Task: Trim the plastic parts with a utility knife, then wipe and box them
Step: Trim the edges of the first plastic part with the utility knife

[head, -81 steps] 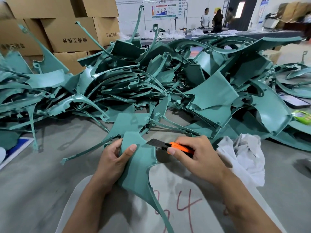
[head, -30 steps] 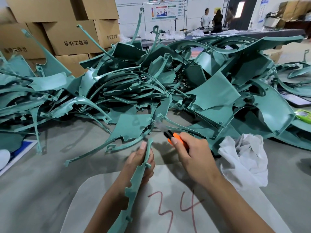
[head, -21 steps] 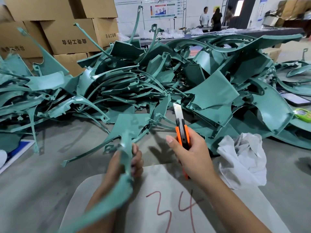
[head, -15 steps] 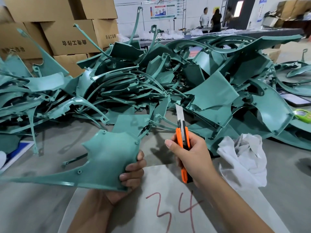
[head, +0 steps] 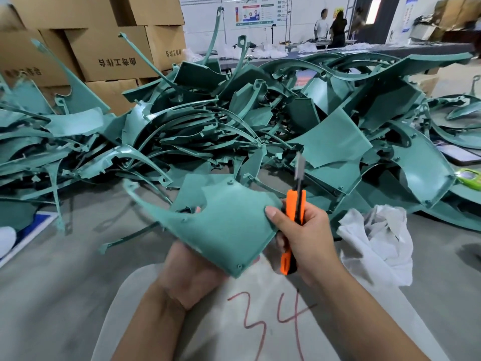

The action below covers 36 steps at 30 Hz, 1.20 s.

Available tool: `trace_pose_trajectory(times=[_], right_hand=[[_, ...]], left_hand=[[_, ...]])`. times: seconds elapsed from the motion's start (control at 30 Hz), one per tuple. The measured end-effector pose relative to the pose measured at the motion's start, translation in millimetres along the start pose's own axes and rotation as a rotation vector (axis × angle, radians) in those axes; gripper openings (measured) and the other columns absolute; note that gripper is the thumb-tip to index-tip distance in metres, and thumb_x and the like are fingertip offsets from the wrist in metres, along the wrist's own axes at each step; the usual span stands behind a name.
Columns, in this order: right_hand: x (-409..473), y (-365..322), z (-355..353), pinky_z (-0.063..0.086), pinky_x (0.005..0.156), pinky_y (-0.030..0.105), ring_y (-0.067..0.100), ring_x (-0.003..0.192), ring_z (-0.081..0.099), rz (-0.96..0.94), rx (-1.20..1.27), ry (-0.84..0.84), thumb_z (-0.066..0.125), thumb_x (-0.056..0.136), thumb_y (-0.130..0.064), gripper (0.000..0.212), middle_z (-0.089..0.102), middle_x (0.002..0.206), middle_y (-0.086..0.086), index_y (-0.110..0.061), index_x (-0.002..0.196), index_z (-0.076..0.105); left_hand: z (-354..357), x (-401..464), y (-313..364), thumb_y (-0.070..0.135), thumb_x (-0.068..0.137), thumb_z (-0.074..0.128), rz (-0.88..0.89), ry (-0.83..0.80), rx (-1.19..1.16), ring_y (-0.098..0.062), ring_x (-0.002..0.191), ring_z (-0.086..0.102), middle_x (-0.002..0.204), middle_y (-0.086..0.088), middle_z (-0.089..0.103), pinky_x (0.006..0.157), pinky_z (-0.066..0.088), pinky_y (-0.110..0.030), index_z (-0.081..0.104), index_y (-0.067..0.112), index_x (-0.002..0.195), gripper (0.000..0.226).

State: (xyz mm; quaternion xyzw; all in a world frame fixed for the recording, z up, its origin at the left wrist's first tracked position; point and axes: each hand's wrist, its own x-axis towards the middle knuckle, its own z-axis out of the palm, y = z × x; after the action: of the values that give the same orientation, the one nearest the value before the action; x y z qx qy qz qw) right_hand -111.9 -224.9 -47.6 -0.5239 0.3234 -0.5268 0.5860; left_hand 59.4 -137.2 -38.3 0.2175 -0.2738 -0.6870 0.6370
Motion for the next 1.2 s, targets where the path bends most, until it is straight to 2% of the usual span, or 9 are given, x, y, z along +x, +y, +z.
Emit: trace_pose_trajectory(times=[0.07, 0.17, 0.33, 0.47, 0.63, 0.83, 1.0, 1.1, 1.2], right_hand=[[5, 0, -5, 0.044, 0.049, 0.027, 0.015, 0.047, 0.052, -0.014, -0.040, 0.091, 0.083, 0.088, -0.015, 0.019, 0.061, 0.057, 0.005, -0.007, 0.083, 0.066], [9, 1, -11, 0.046, 0.057, 0.037, 0.021, 0.056, 0.053, -0.038, -0.094, 0.135, 0.083, 0.090, -0.018, 0.018, 0.061, 0.064, 0.008, -0.010, 0.084, 0.068], [10, 4, -13, 0.046, 0.059, 0.049, 0.028, 0.058, 0.046, -0.104, -0.141, 0.114, 0.081, 0.087, -0.032, 0.031, 0.050, 0.070, 0.030, -0.009, 0.089, 0.061], [9, -1, -15, 0.049, 0.052, 0.034, 0.020, 0.055, 0.054, -0.131, -0.007, 0.113, 0.079, 0.092, -0.023, 0.007, 0.058, 0.067, 0.006, -0.025, 0.092, 0.072], [9, -10, -15, 0.058, 0.064, 0.029, 0.022, 0.068, 0.066, -0.154, 0.128, 0.082, 0.072, 0.094, -0.013, 0.013, 0.070, 0.080, 0.007, -0.026, 0.093, 0.077], [5, -9, -13, 0.062, 0.076, 0.034, 0.027, 0.080, 0.072, -0.205, 0.088, 0.128, 0.065, 0.100, -0.003, 0.011, 0.073, 0.090, 0.015, -0.010, 0.105, 0.072], [4, -13, -14, 0.063, 0.080, 0.047, 0.041, 0.083, 0.069, -0.336, -0.024, 0.214, 0.068, 0.097, -0.008, 0.012, 0.071, 0.093, 0.019, -0.018, 0.103, 0.074], [1, -14, -11, 0.060, 0.086, 0.060, 0.043, 0.090, 0.068, -0.381, -0.127, 0.140, 0.066, 0.095, 0.005, 0.023, 0.074, 0.098, 0.013, -0.015, 0.103, 0.074], [-2, -14, -8, 0.059, 0.093, 0.050, 0.022, 0.100, 0.073, -0.432, -0.161, 0.052, 0.057, 0.086, 0.022, 0.035, 0.078, 0.103, 0.004, -0.007, 0.097, 0.072]], left_hand=[[-6, 4, 9, 0.059, 0.088, 0.064, 0.050, 0.200, -0.040, -0.030, 0.124, 0.065, 0.143, -0.012, 0.062, 0.113, 0.046, -0.049, 0.063, 0.014, 0.140, 0.068], [-16, -1, 19, 0.074, 0.092, 0.046, 0.085, 0.217, -0.086, -0.024, 0.112, 0.071, 0.150, -0.013, 0.056, 0.100, 0.052, -0.022, 0.056, 0.023, 0.147, 0.076], [-20, -3, 13, 0.022, 0.098, 0.057, 0.265, 0.362, 0.170, -0.025, 0.094, 0.076, 0.122, -0.015, 0.072, 0.069, 0.063, -0.033, 0.067, 0.011, 0.129, 0.035], [-19, 0, 9, 0.007, 0.091, 0.059, 0.395, 0.349, 0.360, -0.028, 0.107, 0.072, 0.125, -0.019, 0.071, 0.088, 0.061, -0.039, 0.071, 0.012, 0.125, 0.037], [-20, -6, 9, -0.002, 0.088, 0.060, 0.423, 0.293, 0.437, -0.030, 0.124, 0.066, 0.129, -0.017, 0.069, 0.106, 0.051, -0.041, 0.070, 0.008, 0.124, 0.038], [-13, 1, 3, -0.002, 0.094, 0.065, 0.721, 0.760, 0.574, -0.027, 0.103, 0.064, 0.120, -0.015, 0.063, 0.094, 0.053, -0.041, 0.051, 0.011, 0.129, 0.039], [-15, -6, 7, 0.023, 0.082, 0.070, 1.231, 0.874, 1.278, -0.023, 0.100, 0.047, 0.115, -0.006, 0.044, 0.081, 0.044, -0.042, 0.044, 0.020, 0.121, 0.046], [-13, 1, 1, 0.046, 0.069, 0.082, 1.114, 0.755, 1.694, -0.023, 0.130, 0.039, 0.136, -0.013, 0.042, 0.105, 0.039, -0.048, 0.055, 0.015, 0.129, 0.072], [-9, 8, -7, 0.048, 0.070, 0.084, 0.989, 0.636, 1.856, -0.012, 0.141, 0.029, 0.148, -0.008, 0.042, 0.117, 0.028, -0.038, 0.065, 0.024, 0.127, 0.065]])
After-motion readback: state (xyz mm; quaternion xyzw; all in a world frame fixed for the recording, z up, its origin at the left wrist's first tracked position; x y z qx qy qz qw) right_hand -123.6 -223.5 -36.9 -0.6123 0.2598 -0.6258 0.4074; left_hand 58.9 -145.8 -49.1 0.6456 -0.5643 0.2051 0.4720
